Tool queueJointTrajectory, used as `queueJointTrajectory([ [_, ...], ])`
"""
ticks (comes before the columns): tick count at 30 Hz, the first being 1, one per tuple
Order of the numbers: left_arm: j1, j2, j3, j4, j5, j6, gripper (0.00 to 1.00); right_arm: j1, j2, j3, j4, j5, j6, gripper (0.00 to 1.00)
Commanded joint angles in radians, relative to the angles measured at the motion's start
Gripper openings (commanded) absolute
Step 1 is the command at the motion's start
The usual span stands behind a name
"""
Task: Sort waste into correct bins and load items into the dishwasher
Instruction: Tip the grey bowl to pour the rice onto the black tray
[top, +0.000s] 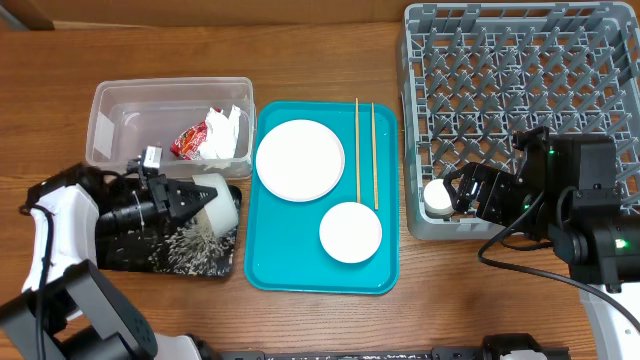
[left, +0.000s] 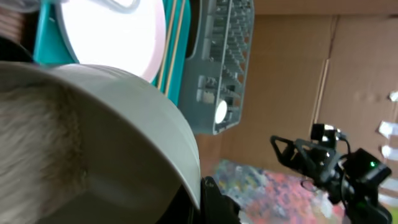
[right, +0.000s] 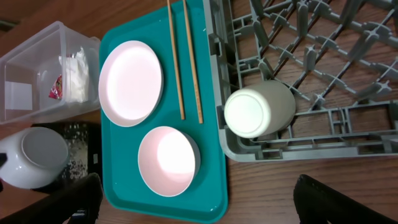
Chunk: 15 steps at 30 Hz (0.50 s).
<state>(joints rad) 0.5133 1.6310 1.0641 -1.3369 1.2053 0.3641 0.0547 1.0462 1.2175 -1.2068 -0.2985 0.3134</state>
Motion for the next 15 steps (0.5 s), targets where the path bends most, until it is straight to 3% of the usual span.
queueJointTrajectory([
  [1, 0.006, 0.017, -0.005, 0.013, 0.028, 0.145, 0.04, 0.003, -0.007, 0.026, -0.001, 0.010, -0.006, 1.00],
  [3, 0.006, 0.024, -0.005, -0.023, 0.027, 0.148, 0.04, 0.003, -0.007, 0.026, 0.000, 0.009, -0.006, 1.00],
  [5, 0.004, 0.024, -0.005, -0.054, 0.037, 0.237, 0.04, 0.003, -0.007, 0.026, -0.001, 0.009, -0.006, 1.00],
  [7, 0.006, 0.026, -0.005, -0.060, 0.032, 0.210, 0.04, 0.003, -0.007, 0.026, -0.003, 0.009, -0.006, 1.00],
  [10, 0.005, 0.024, -0.005, -0.097, 0.079, 0.327, 0.04, 0.003, -0.007, 0.026, -0.003, 0.009, -0.006, 1.00],
  [13, 0.017, 0.028, -0.005, -0.068, 0.084, 0.235, 0.04, 0.003, -0.007, 0.026, -0.003, 0.009, -0.006, 1.00],
  [15, 0.016, 0.026, -0.004, -0.140, 0.129, 0.416, 0.04, 0.003, -0.007, 0.026, -0.004, 0.010, -0.006, 1.00],
])
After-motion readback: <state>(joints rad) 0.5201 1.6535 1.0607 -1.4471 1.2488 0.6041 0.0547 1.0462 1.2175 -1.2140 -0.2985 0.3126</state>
